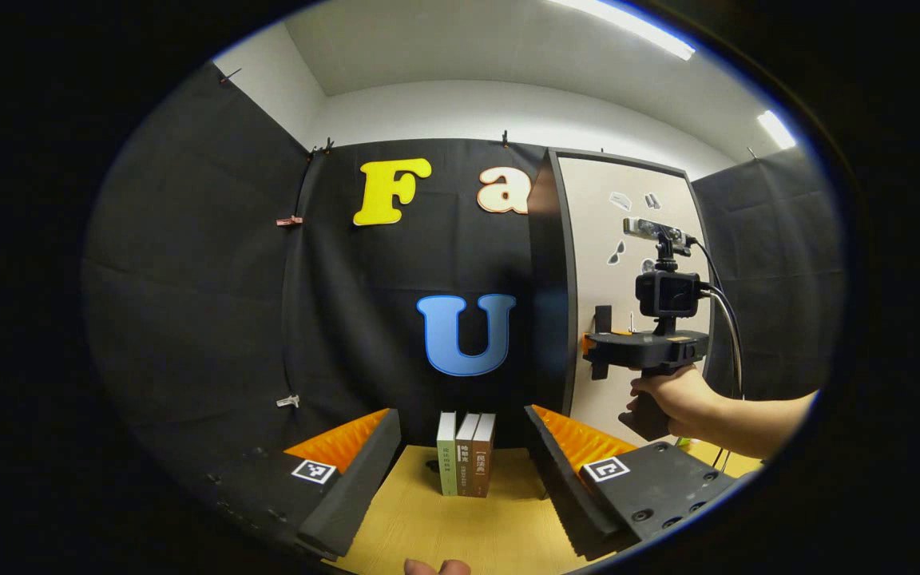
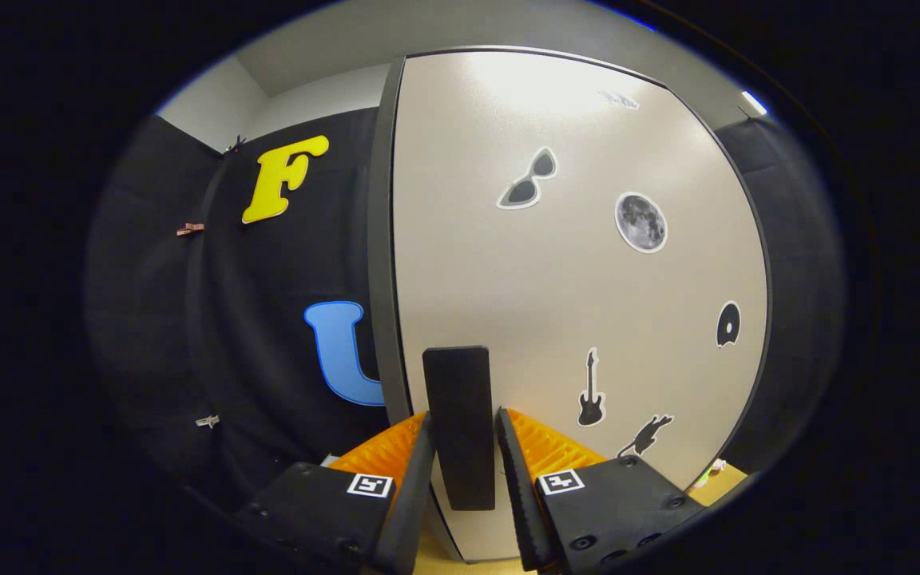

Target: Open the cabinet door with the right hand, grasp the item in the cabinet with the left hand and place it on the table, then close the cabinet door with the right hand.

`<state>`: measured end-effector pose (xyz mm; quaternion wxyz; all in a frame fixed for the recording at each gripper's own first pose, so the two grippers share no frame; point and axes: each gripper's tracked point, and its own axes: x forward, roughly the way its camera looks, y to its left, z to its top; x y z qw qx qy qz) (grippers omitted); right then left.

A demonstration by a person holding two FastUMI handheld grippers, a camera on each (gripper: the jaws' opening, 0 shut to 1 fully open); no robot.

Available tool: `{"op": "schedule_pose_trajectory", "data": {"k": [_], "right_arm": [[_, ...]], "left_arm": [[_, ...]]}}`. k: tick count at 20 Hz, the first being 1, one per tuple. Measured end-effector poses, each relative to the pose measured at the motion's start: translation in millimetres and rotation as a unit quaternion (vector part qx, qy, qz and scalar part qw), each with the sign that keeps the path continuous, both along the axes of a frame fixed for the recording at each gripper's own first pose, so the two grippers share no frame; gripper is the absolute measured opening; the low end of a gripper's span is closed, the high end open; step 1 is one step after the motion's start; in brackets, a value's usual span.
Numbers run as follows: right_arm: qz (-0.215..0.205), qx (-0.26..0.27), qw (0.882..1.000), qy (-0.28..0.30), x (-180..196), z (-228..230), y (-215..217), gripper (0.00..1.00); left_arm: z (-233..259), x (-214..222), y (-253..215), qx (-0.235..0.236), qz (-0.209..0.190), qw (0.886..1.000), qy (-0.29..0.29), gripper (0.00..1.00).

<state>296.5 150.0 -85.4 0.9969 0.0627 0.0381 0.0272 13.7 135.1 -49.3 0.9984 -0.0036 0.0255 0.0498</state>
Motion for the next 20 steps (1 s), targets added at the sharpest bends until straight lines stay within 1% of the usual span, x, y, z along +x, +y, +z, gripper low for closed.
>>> {"op": "schedule_pose_trajectory", "data": {"k": [2, 3, 4, 5, 6, 8, 9, 13, 16, 20], "right_arm": [[-0.006, -0.017, 1.0, -0.003, -3.1, 0.7, -1.1, 0.52], [-0.006, -0.023, 1.0, -0.006, 1.7, 0.1, 0.0, 0.35], [-0.003, -0.025, 1.0, -0.003, 0.9, -0.5, -0.4, 0.34], [-0.002, -0.018, 1.0, -0.001, 1.8, -1.0, -1.0, 0.29], [0.002, -0.011, 1.0, 0.004, 1.3, -0.3, -0.9, 0.27], [0.017, -0.008, 1.0, 0.01, -0.9, -2.4, -0.8, 0.27], [0.024, -0.008, 1.0, 0.012, -2.6, -0.8, -0.5, 0.18], [0.061, -0.012, 0.998, 0.022, -21.6, 0.5, -0.3, 0.18], [0.09, -0.008, 0.996, 0.021, -57.5, 9.9, -5.3, 0.18], [0.115, 0.004, 0.993, 0.019, -87.6, 14.4, -17.9, 0.18]], "left_arm": [[-3.7, -1.5, 1.8, -0.005, 0.005, 1.0, 0.006, 0.97], [-4.6, -2.8, 3.2, -0.008, 0.007, 1.0, 0.007, 0.96], [-3.5, -3.8, 2.1, -0.011, 0.009, 1.0, 0.007, 0.97], [-3.1, -4.5, 1.4, -0.011, 0.009, 1.0, 0.006, 0.97], [-0.5, -5.9, 0.9, -0.009, 0.011, 1.0, 0.005, 0.97], [3.3, -7.7, -1.0, -0.007, 0.012, 1.0, 0.001, 0.96], [3.7, -8.6, -3.5, -0.008, 0.012, 1.0, -0.001, 0.96], [11.8, -12.9, -15.4, -0.01, 0.008, 1.0, -0.01, 0.96], [17.0, -16.2, -27.5, -0.01, 0.003, 1.0, -0.015, 0.96], [23.0, -21.7, -46.3, -0.004, -0.004, 1.0, -0.021, 0.96]]}}
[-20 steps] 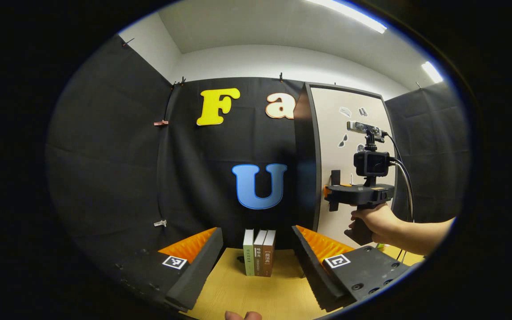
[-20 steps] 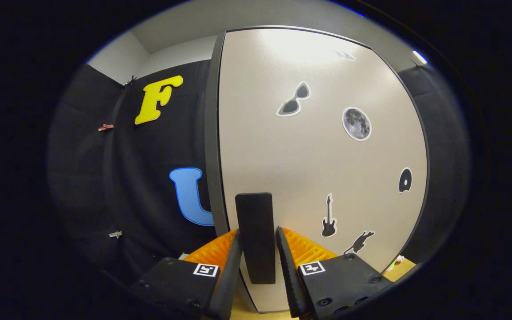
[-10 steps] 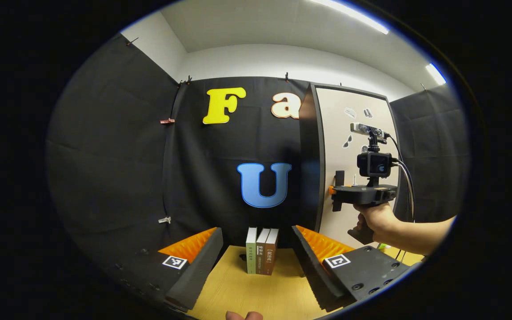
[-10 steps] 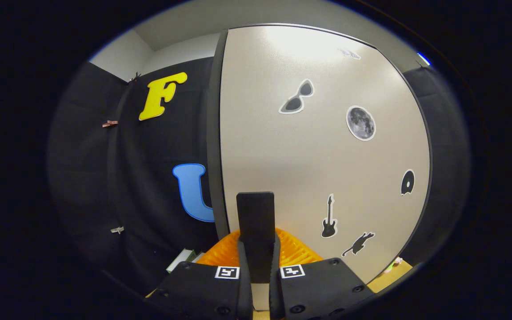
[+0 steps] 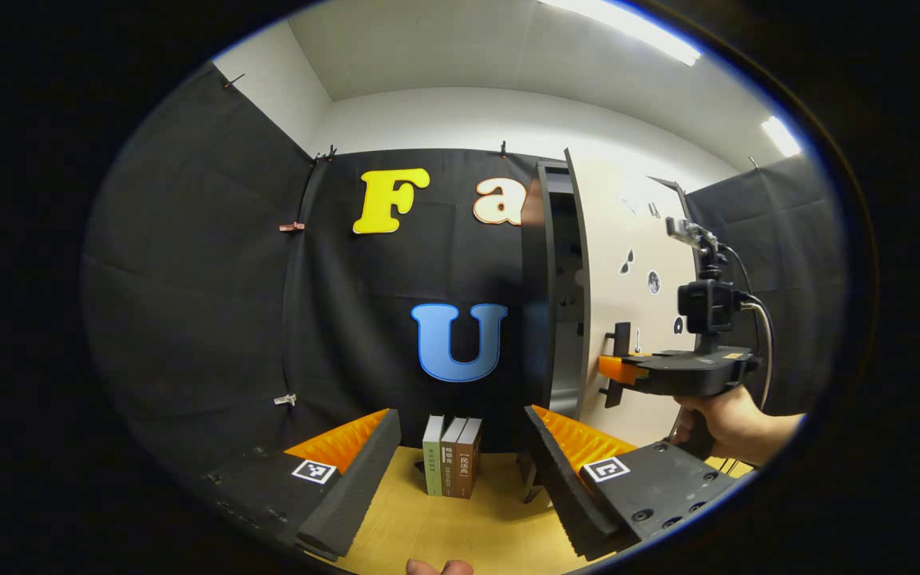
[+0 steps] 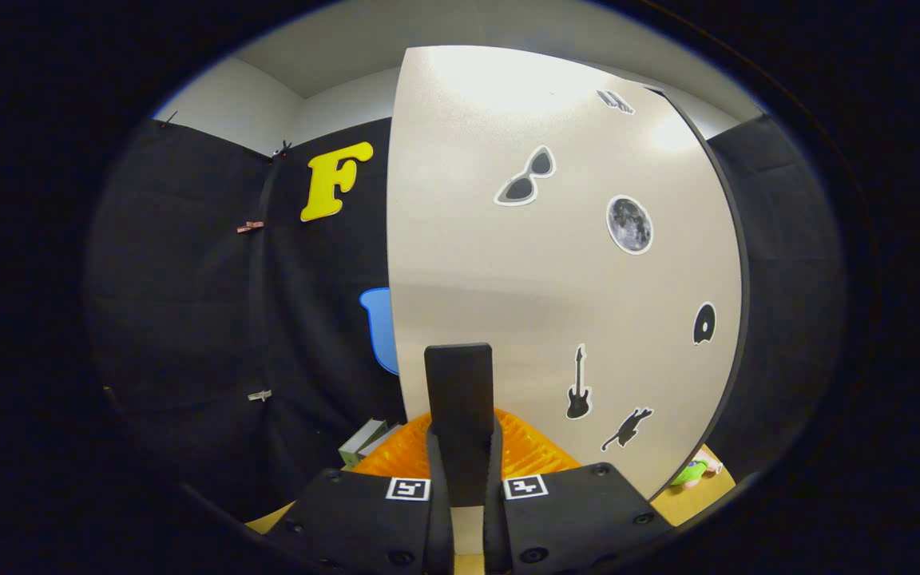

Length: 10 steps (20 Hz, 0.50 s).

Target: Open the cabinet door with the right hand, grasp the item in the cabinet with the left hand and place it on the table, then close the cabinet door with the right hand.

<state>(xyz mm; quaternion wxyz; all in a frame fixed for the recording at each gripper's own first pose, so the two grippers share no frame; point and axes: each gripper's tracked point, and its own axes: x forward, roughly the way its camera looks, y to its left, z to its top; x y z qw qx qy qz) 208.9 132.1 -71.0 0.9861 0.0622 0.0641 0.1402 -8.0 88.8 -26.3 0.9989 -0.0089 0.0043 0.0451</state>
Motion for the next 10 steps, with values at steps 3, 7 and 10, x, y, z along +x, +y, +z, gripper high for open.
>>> {"op": "schedule_pose_trajectory", "data": {"k": [3, 7, 10], "right_arm": [[0.012, -0.001, 1.0, -0.001, -30.2, 6.5, -14.1, 0.18], [0.02, 0.006, 1.0, 0.004, -56.9, 10.0, -40.2, 0.18], [0.013, 0.017, 1.0, 0.003, -72.2, 13.2, -64.2, 0.18]], "left_arm": [[5.1, -2.8, -18.0, 0.001, -0.005, 1.0, -0.008, 0.96], [10.3, -1.9, -48.6, 0.002, -0.023, 1.0, -0.016, 0.96], [11.2, 6.3, -73.0, 0.001, -0.042, 0.999, -0.023, 0.96]]}}
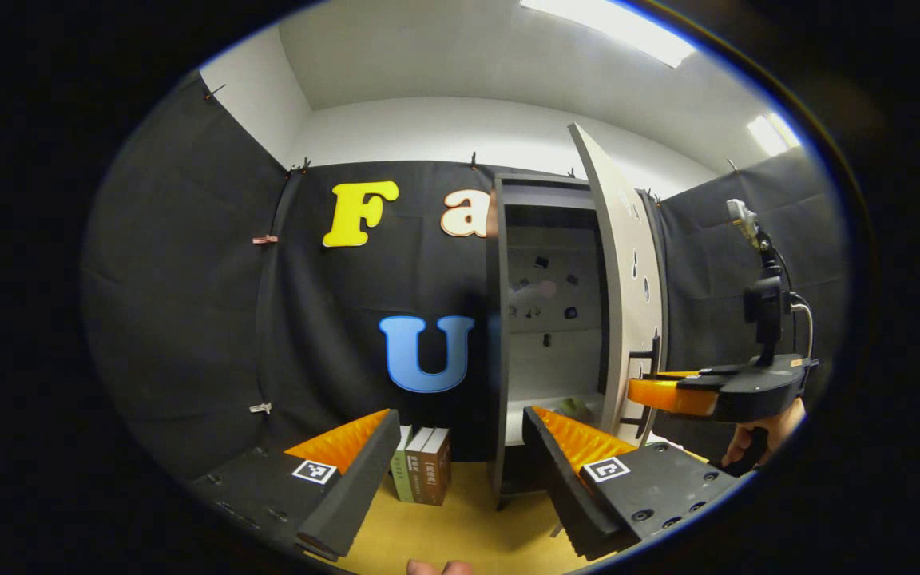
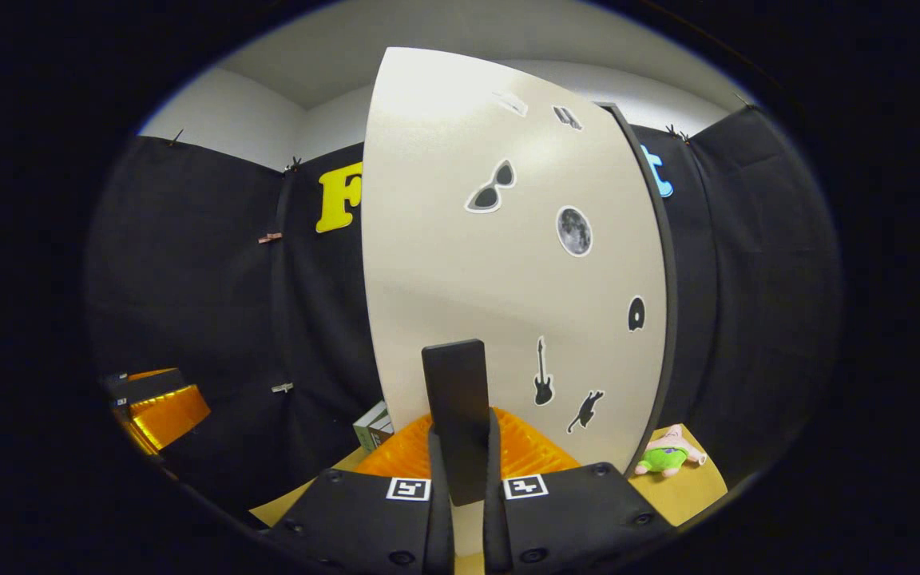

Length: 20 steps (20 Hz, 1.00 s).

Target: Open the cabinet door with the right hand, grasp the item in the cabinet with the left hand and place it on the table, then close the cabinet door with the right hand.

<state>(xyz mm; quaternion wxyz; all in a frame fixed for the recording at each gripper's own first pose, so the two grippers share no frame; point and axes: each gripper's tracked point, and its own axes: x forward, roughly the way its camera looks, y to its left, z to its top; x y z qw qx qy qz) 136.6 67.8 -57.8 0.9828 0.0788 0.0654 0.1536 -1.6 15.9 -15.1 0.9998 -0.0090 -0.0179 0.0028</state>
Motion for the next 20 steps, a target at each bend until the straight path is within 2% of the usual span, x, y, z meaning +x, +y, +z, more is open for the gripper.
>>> {"op": "schedule_pose_trajectory", "data": {"k": [4, 6, 12, 20], "right_arm": [[-0.025, -0.008, 1.0, -0.007, -23.2, 3.6, -35.5, 0.18], [-0.046, -0.017, 0.999, -0.014, -31.2, 5.7, -55.1, 0.17], [-0.116, -0.061, 0.99, -0.044, -28.3, 15.5, -104.7, 0.17], [-0.128, -0.051, 0.989, -0.051, -29.5, 17.0, -124.0, 0.16]], "left_arm": [[10.4, 9.5, -24.4, -0.013, -0.014, 1.0, -0.023, 0.96], [21.3, 15.3, -37.7, -0.005, -0.021, 0.999, -0.035, 0.96], [9.8, 37.0, -89.7, -0.01, -0.054, 0.998, -0.009, 0.96], [-1.0, 51.9, -135.0, -0.009, -0.063, 0.998, 0.022, 0.96]]}}
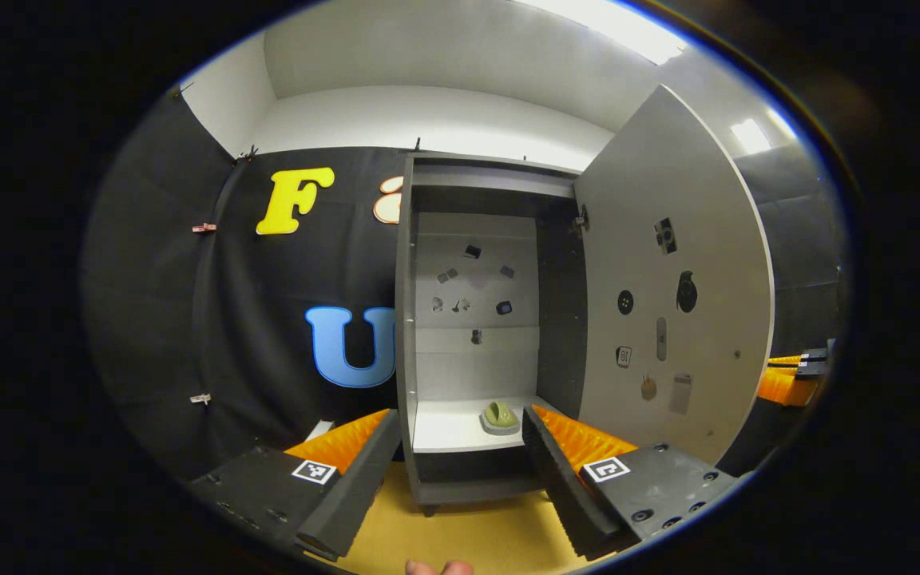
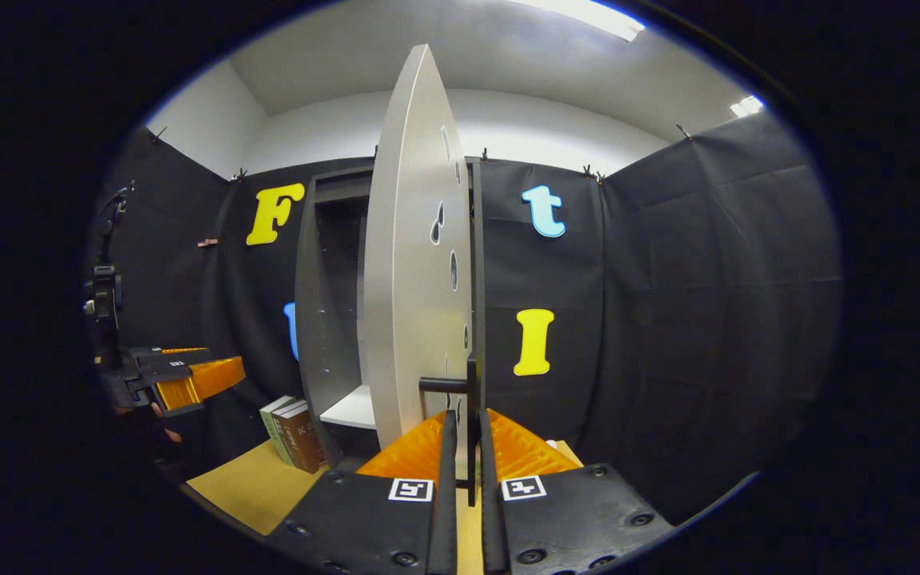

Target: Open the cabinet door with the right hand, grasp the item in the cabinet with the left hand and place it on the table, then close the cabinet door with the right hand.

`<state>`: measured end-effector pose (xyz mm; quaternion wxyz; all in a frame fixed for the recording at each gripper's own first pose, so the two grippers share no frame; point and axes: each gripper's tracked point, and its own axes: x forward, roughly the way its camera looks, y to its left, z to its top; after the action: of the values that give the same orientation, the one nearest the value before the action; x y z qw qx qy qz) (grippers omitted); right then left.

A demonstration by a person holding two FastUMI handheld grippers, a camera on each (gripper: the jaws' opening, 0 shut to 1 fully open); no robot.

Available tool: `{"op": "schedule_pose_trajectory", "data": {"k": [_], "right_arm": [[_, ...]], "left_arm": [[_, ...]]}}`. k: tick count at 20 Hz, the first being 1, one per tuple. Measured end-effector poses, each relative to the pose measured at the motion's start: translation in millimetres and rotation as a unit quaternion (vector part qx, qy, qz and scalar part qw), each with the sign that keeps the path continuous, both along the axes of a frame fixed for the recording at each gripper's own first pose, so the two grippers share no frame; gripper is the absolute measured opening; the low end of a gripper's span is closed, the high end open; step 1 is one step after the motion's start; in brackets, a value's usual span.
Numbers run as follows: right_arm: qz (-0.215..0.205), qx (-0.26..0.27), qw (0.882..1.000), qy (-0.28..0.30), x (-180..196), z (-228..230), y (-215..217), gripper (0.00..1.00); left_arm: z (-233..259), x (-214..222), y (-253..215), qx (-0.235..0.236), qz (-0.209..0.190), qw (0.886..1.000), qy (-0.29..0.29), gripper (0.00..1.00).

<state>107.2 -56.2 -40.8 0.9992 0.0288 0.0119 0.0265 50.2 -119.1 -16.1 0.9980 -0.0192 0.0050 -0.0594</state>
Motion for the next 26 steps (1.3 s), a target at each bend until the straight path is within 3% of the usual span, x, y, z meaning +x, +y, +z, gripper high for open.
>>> {"op": "schedule_pose_trajectory", "data": {"k": [8, 12, 18, 21, 24, 26], "right_arm": [[-0.012, 0.01, 1.0, -0.009, 1.8, 1.2, -14.6, 0.13], [0.002, 0.024, 1.0, -0.002, -1.4, -1.1, -7.4, 0.12], [-0.008, 0.043, 0.999, 0.006, -7.4, -2.3, -12.2, 0.12], [-0.028, 0.035, 0.999, 0.001, -8.9, -2.2, -26.4, 0.17], [-0.046, 0.022, 0.999, 0.015, -10.6, -10.6, -37.4, 0.62], [-0.065, 0.004, 0.998, 0.01, -11.0, -10.1, -51.8, 0.99]], "left_arm": [[0.4, 6.2, -3.8, 0.007, 0.026, 1.0, 0.008, 0.96], [1.6, 12.5, -15.1, 0.012, 0.028, 1.0, 0.008, 0.96], [1.1, 31.8, -34.8, 0.015, 0.015, 1.0, 0.014, 0.96], [1.5, 49.0, -46.8, 0.021, 0.001, 1.0, 0.016, 0.96], [2.1, 67.8, -60.3, 0.035, -0.011, 0.999, 0.019, 0.96], [0.2, 83.0, -72.0, 0.04, -0.025, 0.999, 0.025, 0.96]]}}
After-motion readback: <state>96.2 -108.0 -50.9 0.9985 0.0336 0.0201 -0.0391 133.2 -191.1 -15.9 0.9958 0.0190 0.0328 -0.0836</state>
